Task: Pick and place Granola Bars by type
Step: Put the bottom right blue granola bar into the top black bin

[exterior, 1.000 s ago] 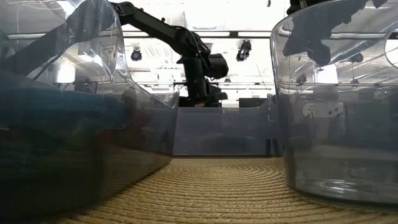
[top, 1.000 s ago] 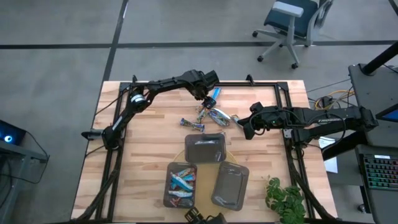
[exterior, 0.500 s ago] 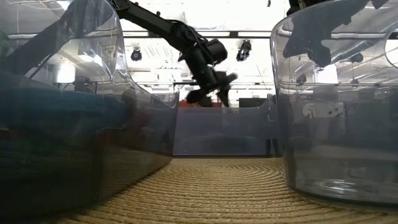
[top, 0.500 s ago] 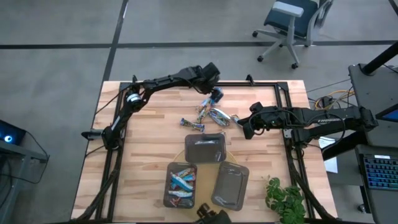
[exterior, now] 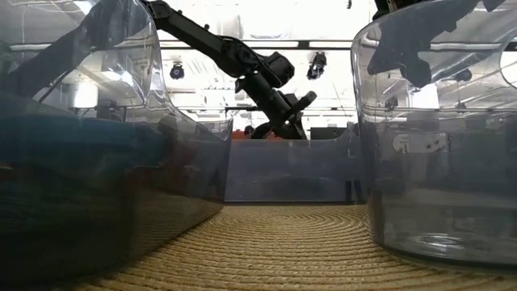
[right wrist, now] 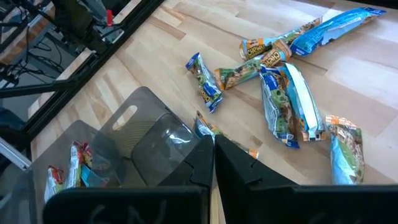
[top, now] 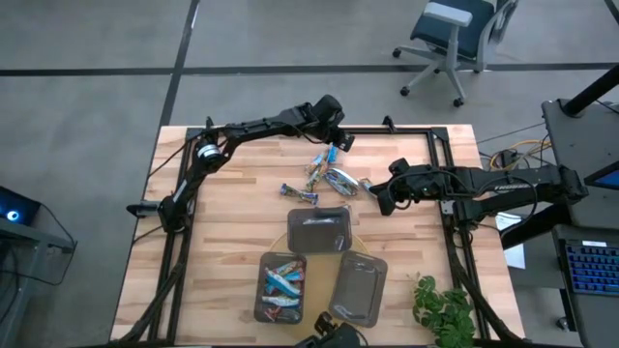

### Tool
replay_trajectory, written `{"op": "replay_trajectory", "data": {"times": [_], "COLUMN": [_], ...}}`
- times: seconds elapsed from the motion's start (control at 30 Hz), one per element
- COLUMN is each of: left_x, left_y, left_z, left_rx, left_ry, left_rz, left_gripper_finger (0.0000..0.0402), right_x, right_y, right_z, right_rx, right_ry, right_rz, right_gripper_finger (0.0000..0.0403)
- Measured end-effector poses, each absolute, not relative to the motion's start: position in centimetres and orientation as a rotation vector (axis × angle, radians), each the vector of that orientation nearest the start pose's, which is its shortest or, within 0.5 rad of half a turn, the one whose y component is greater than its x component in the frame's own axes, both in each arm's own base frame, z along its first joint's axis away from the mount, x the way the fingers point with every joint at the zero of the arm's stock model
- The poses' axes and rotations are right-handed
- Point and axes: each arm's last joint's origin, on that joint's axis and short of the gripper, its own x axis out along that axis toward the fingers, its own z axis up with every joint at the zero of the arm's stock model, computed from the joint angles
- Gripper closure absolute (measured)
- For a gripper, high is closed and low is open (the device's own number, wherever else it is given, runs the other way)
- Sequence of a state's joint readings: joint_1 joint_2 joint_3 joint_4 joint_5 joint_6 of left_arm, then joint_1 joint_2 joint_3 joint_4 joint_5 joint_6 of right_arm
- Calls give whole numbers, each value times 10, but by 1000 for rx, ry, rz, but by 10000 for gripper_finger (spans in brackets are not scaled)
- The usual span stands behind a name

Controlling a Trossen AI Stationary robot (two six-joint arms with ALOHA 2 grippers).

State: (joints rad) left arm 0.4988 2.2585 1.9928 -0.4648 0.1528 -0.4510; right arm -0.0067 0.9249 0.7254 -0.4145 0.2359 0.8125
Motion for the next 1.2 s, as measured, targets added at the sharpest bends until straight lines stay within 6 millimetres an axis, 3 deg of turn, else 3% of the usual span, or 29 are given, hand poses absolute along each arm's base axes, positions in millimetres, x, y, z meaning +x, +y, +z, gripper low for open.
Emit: {"op": "replay_trajectory", "data": {"times": [0.37, 0.6, 0.87, 1.2], "left_x": [444, 446, 457, 442], "left_y": [238, 236, 216, 226], "left_z": [211, 211, 219, 235], "left_rx": [-770, -860, -750, -523], "left_ry": [670, 660, 685, 856], "left_rz": [592, 566, 534, 531], "left_gripper_finger": [401, 401, 402, 401], "right_x": [191, 191, 192, 192], "right_y": [-8, -8, -8, -8], "right_z": [269, 269, 269, 269], "right_rx": [719, 733, 731, 730], "right_ry": [476, 473, 471, 471], "right_rz": [-472, -476, -483, -484], "right_gripper_finger": [394, 394, 394, 394]}}
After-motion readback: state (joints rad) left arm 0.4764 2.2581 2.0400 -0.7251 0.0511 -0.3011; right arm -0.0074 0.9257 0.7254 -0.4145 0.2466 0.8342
